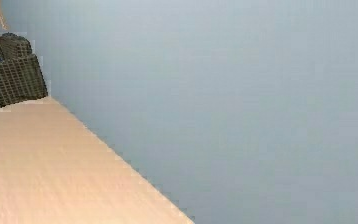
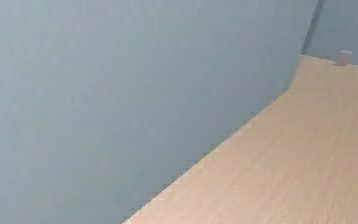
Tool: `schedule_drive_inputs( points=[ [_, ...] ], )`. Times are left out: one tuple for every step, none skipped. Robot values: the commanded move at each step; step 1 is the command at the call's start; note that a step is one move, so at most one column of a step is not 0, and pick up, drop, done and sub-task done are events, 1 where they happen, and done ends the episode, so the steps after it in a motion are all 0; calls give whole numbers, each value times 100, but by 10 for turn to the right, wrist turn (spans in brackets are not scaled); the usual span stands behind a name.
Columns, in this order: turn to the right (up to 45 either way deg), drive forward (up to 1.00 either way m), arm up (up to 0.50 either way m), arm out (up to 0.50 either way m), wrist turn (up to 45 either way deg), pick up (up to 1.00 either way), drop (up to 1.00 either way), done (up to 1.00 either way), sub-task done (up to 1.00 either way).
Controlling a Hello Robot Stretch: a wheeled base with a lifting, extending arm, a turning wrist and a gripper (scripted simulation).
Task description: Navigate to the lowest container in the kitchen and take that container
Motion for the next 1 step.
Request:
schedule_drive_inputs(
  points=[
    [-420, 0, 0, 0, 0, 0, 0, 0, 0]
  ],
)
